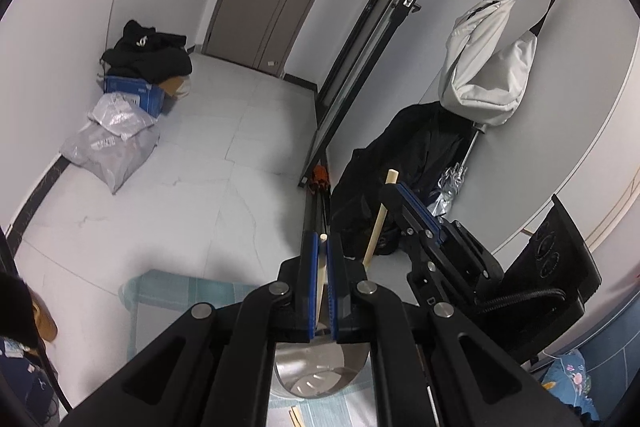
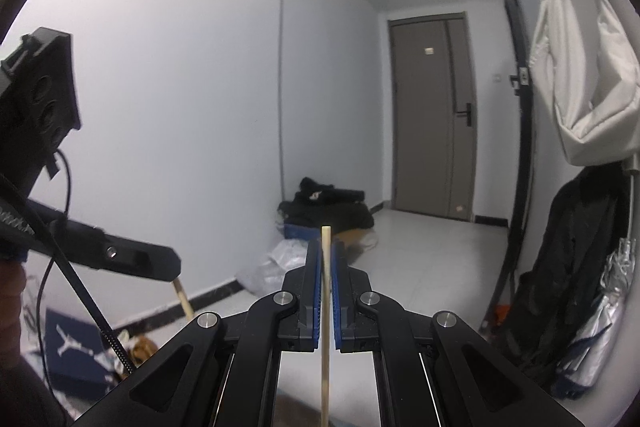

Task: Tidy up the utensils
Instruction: 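Lift both held chopsticks and carry them up over the white holder, then lower both chopsticks into the holder and open both grippers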

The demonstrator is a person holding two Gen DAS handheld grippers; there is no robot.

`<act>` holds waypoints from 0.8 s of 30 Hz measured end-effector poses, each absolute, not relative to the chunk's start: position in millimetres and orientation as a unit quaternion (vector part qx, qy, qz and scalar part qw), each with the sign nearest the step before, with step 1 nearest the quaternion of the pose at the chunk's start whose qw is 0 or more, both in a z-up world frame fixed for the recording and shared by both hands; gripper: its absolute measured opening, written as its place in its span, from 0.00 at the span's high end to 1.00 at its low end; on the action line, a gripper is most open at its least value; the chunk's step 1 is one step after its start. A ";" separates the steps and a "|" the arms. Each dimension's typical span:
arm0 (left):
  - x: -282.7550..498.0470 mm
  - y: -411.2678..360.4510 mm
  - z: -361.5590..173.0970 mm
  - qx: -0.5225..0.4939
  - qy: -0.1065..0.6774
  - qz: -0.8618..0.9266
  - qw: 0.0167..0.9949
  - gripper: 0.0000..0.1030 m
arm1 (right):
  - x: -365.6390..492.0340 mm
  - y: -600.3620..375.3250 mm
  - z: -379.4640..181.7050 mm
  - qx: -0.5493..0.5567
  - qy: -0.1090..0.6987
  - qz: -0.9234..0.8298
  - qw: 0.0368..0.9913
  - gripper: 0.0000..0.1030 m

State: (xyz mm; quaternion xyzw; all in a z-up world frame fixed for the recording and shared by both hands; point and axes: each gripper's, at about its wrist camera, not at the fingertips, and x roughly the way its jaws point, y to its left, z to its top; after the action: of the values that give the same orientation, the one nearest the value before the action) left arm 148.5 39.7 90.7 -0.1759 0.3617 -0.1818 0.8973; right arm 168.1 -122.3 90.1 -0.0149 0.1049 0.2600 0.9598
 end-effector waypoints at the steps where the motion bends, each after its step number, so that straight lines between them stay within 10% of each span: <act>1: 147.9 39.0 88.9 -0.175 0.364 -0.182 0.897 0.99 | 165.7 -122.2 87.8 -0.020 0.108 0.264 0.958 0.97; 24: 146.9 15.1 47.3 -0.135 0.426 -0.176 0.877 0.99 | 133.6 -136.8 38.2 -0.012 0.240 0.302 0.923 0.93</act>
State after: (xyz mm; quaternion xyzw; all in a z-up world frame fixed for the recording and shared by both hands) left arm 146.9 15.1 47.3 -0.1354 0.4257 -0.1756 0.8773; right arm 133.6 -136.8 38.2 -0.0117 0.2397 0.3019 0.9226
